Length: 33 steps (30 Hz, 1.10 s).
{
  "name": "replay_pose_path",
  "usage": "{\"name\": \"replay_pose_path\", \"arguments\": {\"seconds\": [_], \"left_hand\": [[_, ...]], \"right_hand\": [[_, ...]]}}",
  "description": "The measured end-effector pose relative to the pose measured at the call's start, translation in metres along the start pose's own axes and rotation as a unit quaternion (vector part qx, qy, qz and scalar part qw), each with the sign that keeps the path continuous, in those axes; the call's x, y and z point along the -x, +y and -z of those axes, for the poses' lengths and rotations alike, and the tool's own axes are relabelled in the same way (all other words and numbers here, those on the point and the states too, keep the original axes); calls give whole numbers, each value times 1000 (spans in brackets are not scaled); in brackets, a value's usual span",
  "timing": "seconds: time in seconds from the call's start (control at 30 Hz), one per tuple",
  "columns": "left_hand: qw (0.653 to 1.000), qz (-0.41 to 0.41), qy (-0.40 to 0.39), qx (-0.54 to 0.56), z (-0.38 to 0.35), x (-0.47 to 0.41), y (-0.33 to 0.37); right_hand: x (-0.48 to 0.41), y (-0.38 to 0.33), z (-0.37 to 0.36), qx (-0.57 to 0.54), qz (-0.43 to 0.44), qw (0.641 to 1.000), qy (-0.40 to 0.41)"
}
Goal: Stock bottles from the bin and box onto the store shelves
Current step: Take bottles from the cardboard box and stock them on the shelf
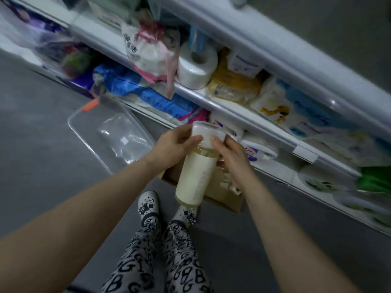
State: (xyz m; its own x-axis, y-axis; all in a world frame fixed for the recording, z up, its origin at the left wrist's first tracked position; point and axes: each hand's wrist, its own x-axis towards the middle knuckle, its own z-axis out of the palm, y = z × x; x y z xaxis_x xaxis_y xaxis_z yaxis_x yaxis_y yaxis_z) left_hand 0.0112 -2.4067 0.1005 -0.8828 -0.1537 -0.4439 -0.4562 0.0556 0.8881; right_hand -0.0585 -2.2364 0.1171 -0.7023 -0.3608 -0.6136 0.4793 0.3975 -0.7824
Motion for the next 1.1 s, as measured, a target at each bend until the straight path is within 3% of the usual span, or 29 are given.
{"name": "replay_pose_path", "arguments": {"seconds": [0.6, 1.1], "left_hand": [[985, -147, 79, -49, 29, 107, 221], [955, -254, 140, -64, 68, 154, 322]], "right_hand": [[152, -196, 22, 30, 107, 994, 14], [217, -302, 20, 62, 226, 972, 4]]}}
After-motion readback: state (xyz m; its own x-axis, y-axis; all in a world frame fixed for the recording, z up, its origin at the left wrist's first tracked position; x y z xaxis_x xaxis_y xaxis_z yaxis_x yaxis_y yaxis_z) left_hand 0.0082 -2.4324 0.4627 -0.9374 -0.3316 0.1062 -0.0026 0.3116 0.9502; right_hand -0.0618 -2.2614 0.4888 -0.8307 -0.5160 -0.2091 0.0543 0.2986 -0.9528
